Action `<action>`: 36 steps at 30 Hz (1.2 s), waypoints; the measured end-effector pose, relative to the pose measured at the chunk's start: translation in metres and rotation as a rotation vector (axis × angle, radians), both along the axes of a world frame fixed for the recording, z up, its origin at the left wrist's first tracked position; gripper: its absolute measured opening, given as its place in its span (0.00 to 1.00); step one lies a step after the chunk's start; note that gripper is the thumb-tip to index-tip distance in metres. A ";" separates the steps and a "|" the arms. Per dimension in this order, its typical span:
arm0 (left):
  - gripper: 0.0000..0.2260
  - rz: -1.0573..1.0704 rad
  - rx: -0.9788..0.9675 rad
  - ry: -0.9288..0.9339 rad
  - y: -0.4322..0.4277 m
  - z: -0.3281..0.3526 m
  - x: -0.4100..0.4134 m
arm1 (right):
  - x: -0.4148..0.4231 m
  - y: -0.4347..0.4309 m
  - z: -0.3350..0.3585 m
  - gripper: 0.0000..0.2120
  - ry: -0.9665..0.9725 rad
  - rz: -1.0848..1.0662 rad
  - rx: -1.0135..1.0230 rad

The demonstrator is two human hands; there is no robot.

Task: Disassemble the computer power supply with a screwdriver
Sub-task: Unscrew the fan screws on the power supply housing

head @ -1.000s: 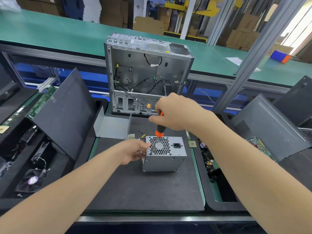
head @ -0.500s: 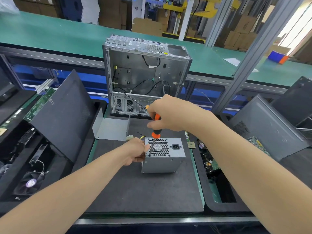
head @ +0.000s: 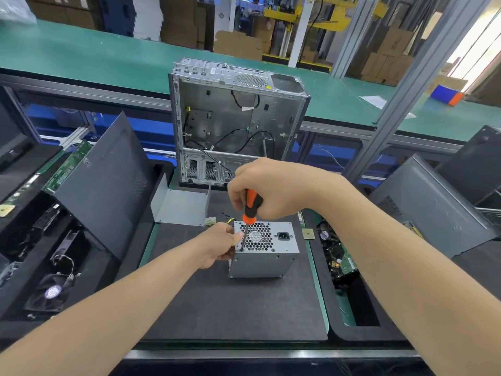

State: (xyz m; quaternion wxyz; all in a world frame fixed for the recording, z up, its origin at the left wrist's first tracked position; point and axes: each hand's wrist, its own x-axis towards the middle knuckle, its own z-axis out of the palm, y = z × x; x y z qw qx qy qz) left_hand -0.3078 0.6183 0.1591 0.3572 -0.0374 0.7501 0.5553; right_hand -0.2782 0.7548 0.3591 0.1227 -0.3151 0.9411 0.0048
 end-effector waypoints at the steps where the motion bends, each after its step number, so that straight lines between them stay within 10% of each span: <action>1: 0.10 -0.011 0.021 -0.014 -0.002 -0.001 0.000 | 0.003 -0.002 -0.002 0.07 0.028 -0.021 0.032; 13: 0.31 -0.133 0.295 -0.039 -0.019 0.002 0.006 | 0.007 -0.015 -0.008 0.07 0.112 -0.096 0.064; 30: 0.14 -0.203 0.091 0.126 -0.019 -0.008 0.005 | 0.007 -0.009 -0.016 0.19 0.295 -0.174 0.048; 36: 0.14 -0.201 0.071 0.127 -0.018 -0.006 0.004 | 0.005 -0.007 -0.009 0.04 0.143 -0.085 -0.102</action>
